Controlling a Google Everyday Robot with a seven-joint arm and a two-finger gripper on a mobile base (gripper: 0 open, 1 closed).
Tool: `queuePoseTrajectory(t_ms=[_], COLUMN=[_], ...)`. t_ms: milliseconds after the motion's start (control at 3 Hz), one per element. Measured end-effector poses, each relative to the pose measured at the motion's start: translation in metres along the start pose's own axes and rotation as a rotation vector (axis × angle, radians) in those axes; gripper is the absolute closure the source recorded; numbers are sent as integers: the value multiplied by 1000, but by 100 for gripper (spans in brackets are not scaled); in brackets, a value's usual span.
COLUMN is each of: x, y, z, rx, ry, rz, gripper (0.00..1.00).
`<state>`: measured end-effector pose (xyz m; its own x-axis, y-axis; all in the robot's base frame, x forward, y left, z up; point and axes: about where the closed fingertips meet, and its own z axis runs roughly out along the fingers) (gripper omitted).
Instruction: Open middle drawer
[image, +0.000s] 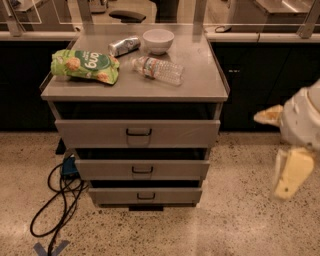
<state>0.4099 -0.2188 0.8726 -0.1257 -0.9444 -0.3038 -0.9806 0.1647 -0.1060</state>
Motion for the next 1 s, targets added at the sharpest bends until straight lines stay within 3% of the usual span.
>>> queuePoseTrajectory(t_ms=[333,667,1000], x=[27,53,53], y=[33,79,79], z=[78,186,186], rx=[-59,-94,-93], ry=[-71,-58,-59], rz=[-33,-37,-36], gripper=[0,0,0])
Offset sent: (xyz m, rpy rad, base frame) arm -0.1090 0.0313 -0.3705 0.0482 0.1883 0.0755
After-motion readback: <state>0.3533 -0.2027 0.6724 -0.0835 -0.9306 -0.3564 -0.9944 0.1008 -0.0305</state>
